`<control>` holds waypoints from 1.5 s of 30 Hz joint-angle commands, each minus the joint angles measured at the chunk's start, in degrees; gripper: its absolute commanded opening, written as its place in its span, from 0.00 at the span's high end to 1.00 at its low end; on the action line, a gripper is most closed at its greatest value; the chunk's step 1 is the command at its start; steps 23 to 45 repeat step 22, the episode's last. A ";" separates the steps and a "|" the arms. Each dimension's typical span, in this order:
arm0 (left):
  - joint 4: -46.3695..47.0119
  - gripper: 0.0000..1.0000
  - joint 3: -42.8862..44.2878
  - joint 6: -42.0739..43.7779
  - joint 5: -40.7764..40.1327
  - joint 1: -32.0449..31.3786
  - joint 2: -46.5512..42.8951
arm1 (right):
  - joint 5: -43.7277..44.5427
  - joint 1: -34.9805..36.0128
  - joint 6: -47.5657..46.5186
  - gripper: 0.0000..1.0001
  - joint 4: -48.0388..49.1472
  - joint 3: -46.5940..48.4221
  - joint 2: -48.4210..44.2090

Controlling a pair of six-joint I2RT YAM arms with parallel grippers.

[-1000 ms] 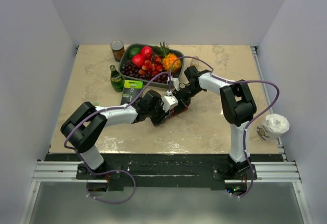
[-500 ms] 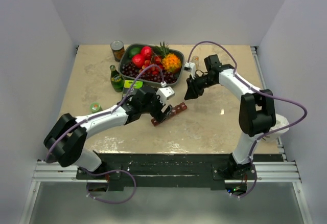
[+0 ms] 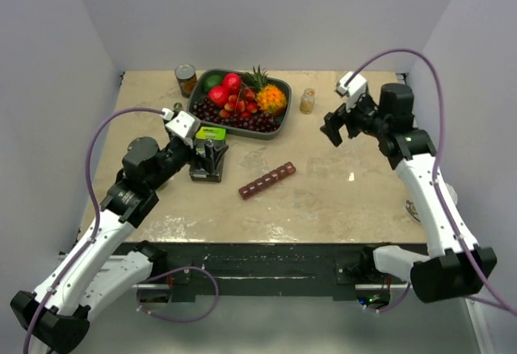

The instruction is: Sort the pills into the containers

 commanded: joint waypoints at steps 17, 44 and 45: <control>-2.83 0.01 -14.24 1.21 -6.47 0.28 -17.32 | 17.54 -8.84 26.32 0.01 0.01 8.51 -8.57; -1.78 0.01 -14.86 1.20 -5.50 0.28 -17.33 | 15.95 -10.69 25.00 0.01 0.28 8.77 -8.48; -1.78 0.01 -14.86 1.20 -5.50 0.28 -17.33 | 15.95 -10.69 25.00 0.01 0.28 8.77 -8.48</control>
